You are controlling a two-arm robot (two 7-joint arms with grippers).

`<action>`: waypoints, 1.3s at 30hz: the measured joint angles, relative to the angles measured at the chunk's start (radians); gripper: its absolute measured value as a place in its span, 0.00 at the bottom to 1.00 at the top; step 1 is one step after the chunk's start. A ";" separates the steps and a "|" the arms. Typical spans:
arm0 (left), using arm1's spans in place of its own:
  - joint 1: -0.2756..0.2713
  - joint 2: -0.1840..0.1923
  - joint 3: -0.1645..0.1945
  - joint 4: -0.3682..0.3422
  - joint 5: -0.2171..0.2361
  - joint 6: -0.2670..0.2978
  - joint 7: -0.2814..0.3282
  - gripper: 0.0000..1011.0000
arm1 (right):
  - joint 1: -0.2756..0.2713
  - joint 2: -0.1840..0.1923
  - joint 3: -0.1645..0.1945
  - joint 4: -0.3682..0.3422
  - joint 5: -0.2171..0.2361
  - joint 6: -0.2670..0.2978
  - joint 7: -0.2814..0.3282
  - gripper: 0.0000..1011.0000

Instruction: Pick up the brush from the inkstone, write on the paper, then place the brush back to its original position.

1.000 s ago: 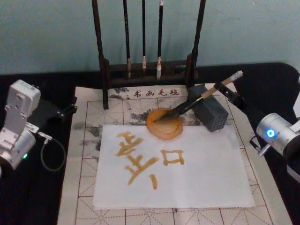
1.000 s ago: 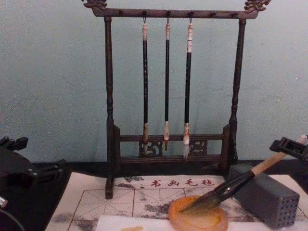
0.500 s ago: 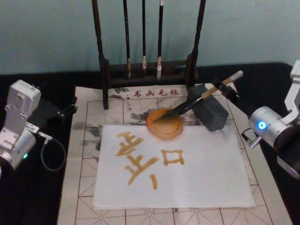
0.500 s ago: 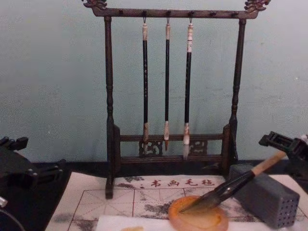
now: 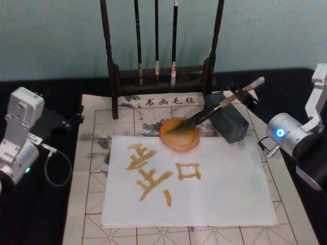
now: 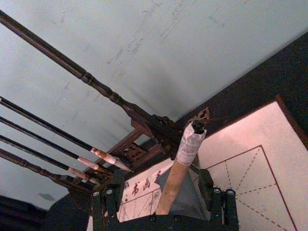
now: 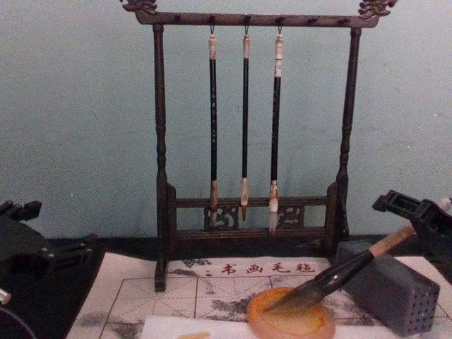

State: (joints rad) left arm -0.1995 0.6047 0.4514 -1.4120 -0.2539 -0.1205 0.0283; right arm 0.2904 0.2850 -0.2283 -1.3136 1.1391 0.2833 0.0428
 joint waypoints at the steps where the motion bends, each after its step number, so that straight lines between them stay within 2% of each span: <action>1: 0.000 0.000 0.000 0.000 0.000 0.000 0.000 0.99 | 0.000 0.000 -0.001 0.000 0.002 -0.001 -0.001 0.99; 21: 0.000 0.000 0.000 0.000 0.000 0.000 0.000 0.99 | 0.011 0.017 -0.035 0.010 0.041 -0.037 -0.025 0.99; 35: 0.000 0.000 0.000 0.000 0.000 0.000 0.000 0.99 | 0.011 0.015 -0.032 0.010 0.041 -0.036 -0.025 0.99; 39: 0.000 0.000 0.000 0.000 0.000 0.000 0.000 0.99 | 0.010 0.015 -0.031 0.010 0.041 -0.035 -0.025 0.94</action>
State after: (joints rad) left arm -0.1995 0.6047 0.4514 -1.4120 -0.2539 -0.1205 0.0283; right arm 0.3009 0.3000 -0.2597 -1.3041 1.1802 0.2479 0.0182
